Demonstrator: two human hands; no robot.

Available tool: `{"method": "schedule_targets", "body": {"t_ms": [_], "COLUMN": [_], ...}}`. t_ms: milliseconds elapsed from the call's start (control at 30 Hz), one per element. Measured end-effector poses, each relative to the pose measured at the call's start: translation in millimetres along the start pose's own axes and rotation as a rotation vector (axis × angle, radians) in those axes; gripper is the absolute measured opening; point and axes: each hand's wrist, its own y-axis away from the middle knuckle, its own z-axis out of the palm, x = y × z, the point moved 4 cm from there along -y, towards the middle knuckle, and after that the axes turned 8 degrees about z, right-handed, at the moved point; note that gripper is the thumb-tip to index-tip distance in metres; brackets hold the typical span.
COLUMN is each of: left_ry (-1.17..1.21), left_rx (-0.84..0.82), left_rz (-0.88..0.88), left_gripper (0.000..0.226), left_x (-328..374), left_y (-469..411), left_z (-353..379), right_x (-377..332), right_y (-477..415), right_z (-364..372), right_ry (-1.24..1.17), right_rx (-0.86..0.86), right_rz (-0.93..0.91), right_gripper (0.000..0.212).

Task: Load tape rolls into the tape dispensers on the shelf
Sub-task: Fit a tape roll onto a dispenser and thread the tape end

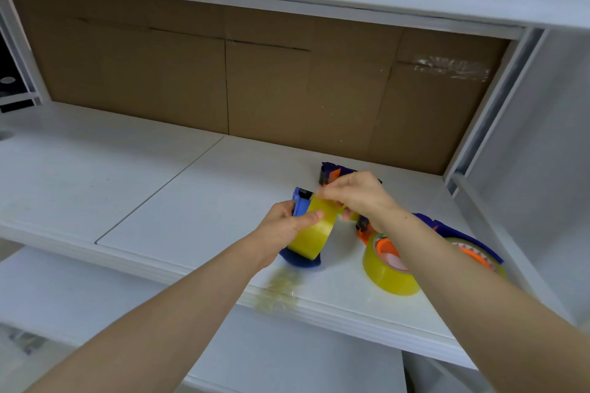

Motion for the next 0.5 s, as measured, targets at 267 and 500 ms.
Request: {"method": "schedule_targets", "body": {"t_ms": [267,500], "left_ry": [0.071,0.041], "left_rx": [0.077,0.043], "left_rz": [0.034,0.046], "left_gripper": [0.036,0.030], "left_x": [-5,-8], "left_y": [4,6], "left_z": [3,4], "right_x": [23,38], "right_y": [6,10], "right_z": [-3,22], "right_ry": [-0.464,-0.452], "right_rx": [0.115,-0.093], "right_rz": [0.198,0.452], "right_gripper": [0.025,0.041]}}
